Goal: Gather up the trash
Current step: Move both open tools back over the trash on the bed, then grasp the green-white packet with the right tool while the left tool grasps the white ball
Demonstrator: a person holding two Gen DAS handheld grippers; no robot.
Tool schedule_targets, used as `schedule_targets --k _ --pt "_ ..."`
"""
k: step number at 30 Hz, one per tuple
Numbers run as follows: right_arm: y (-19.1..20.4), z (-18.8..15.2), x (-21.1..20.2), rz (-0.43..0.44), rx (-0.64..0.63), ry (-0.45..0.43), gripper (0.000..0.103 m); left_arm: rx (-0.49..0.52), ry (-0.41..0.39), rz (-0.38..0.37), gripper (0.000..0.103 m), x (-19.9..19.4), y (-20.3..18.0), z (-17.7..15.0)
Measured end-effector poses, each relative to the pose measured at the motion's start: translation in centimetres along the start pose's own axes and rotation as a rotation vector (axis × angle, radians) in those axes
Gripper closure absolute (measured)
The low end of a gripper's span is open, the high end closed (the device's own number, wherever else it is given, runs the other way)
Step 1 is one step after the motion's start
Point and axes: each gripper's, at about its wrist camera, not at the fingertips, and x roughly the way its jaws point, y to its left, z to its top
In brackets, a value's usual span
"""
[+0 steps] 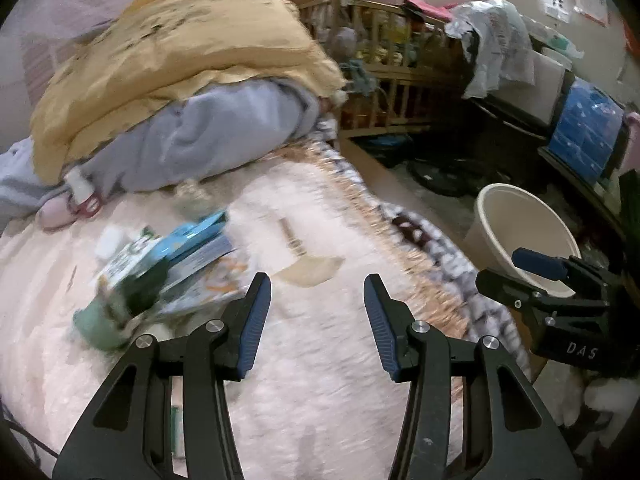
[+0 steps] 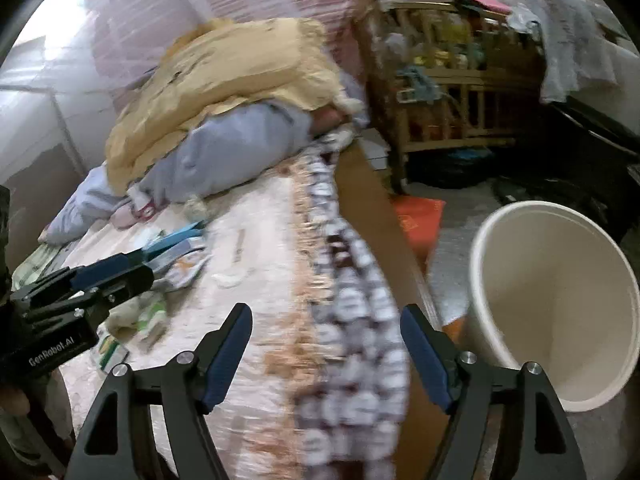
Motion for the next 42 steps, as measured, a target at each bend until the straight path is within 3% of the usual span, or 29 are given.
schedule_targets --k 15,22,28,29,31,34,38,42 --pt "12.1 -0.7 6.1 0.201 -0.216 0.138 0.028 -0.154 0.049 0.159 0.056 -4.6 13.3 -7.3" --pt "17.0 -0.9 10.4 0.268 -0.324 0.227 0.028 -0.248 0.085 0.145 0.056 -4.2 17.1 -8.7" --pt "20.9 -2.0 14.5 0.249 -0.49 0.308 0.028 -0.257 0.084 0.099 0.054 -3.5 17.2 -8.2" --pt "21.2 -2.2 15.2 0.236 -0.511 0.315 0.035 -0.25 0.087 0.091 0.053 -3.2 17.1 -8.1" --pt "21.4 -2.6 16.0 0.202 -0.539 0.307 0.06 -0.23 0.092 0.074 0.052 -2.5 16.5 -7.7" --pt "20.3 -2.4 15.1 0.216 -0.5 0.281 0.067 -0.191 0.111 0.051 0.049 -1.0 15.6 -7.1" --pt "17.4 -1.8 12.6 0.211 -0.438 0.244 0.067 -0.117 0.143 0.053 0.048 1.5 13.8 -6.4" --pt "15.0 -2.0 10.7 0.209 -0.371 0.232 0.067 -0.018 0.176 0.137 0.048 4.3 12.2 -5.8"
